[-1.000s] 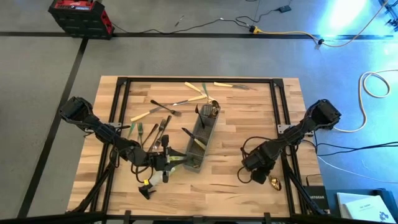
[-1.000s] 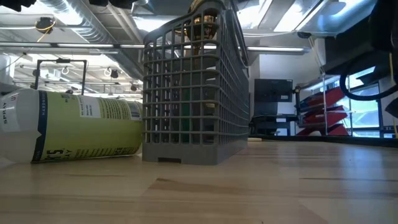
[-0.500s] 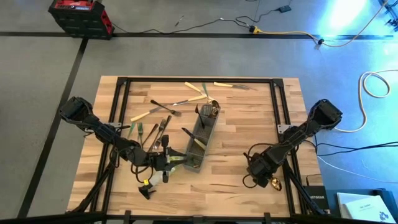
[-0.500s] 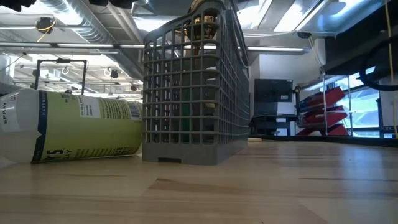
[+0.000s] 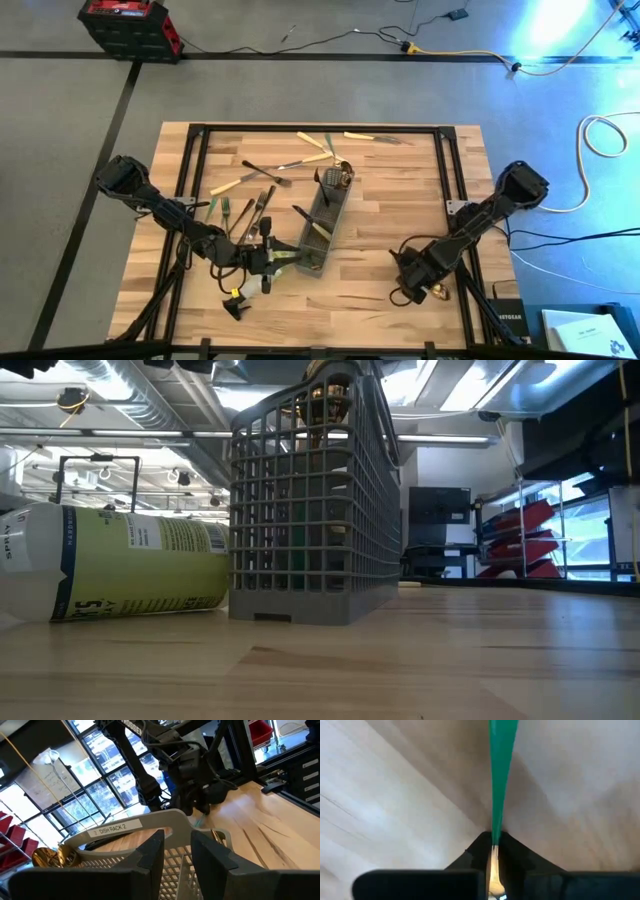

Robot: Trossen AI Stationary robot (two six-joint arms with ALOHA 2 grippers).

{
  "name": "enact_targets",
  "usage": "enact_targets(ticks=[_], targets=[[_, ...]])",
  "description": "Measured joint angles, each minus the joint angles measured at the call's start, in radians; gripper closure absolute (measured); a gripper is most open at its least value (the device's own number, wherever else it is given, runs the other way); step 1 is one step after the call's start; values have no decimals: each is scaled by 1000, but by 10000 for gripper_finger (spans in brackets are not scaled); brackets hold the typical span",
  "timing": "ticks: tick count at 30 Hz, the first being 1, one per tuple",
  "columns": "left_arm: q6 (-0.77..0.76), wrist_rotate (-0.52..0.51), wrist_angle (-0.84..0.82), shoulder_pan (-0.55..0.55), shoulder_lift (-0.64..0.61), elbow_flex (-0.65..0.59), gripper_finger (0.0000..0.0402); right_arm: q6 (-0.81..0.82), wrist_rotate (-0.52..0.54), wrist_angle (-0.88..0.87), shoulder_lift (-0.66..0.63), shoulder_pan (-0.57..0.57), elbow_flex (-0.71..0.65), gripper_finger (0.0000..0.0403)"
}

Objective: Sort silverware
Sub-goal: Put the spoon into the silverware basket

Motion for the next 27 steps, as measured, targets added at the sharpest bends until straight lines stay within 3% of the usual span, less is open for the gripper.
enact_targets(ticks=[4, 11, 19, 23, 27], targets=[[-2, 0, 2, 0, 0, 0, 321, -32, 184, 60, -3, -7, 62, 398], [6, 0, 18, -5, 0, 0, 321, -119, 373, 188, -28, -6, 124, 400], [87, 1, 24, -15, 1, 0, 321, -158, 530, 360, -148, -5, 127, 401], [96, 102, 22, -10, 1, 0, 321, -234, 634, 465, -196, -5, 127, 401], [122, 194, 22, 0, 1, 0, 312, -404, 733, 691, -234, -6, 127, 402]])
